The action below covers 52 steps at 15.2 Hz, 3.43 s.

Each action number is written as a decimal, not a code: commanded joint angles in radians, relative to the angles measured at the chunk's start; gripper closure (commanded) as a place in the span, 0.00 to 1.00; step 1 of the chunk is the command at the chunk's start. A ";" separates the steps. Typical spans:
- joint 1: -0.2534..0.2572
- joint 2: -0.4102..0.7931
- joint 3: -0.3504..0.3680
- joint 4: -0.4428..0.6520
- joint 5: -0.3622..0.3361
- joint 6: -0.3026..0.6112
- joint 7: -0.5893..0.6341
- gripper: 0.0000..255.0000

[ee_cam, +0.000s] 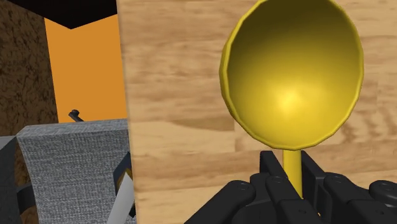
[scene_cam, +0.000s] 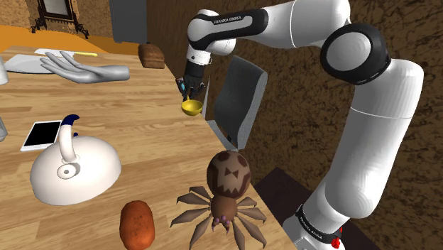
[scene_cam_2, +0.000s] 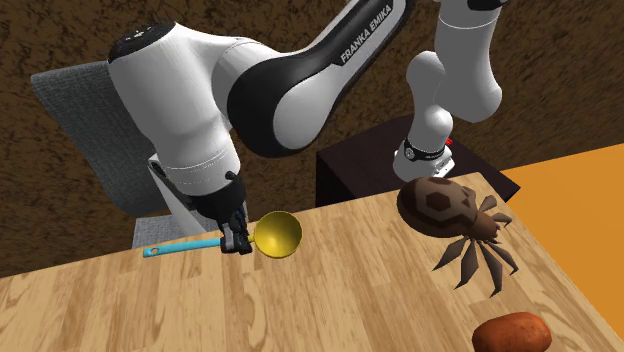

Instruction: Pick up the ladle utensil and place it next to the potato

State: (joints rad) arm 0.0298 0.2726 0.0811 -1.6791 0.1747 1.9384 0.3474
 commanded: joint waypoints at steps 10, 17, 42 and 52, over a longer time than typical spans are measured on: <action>0.041 -0.162 0.031 -0.152 0.011 0.003 0.072 1.00; 0.103 -0.344 0.090 -0.376 0.040 0.067 0.170 1.00; 0.176 -0.386 0.180 -0.681 0.099 0.352 0.245 1.00; 0.179 -0.333 0.185 -0.715 0.103 0.438 0.234 1.00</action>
State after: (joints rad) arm 0.2085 -0.0614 0.2650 -2.3929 0.2776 2.3764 0.5809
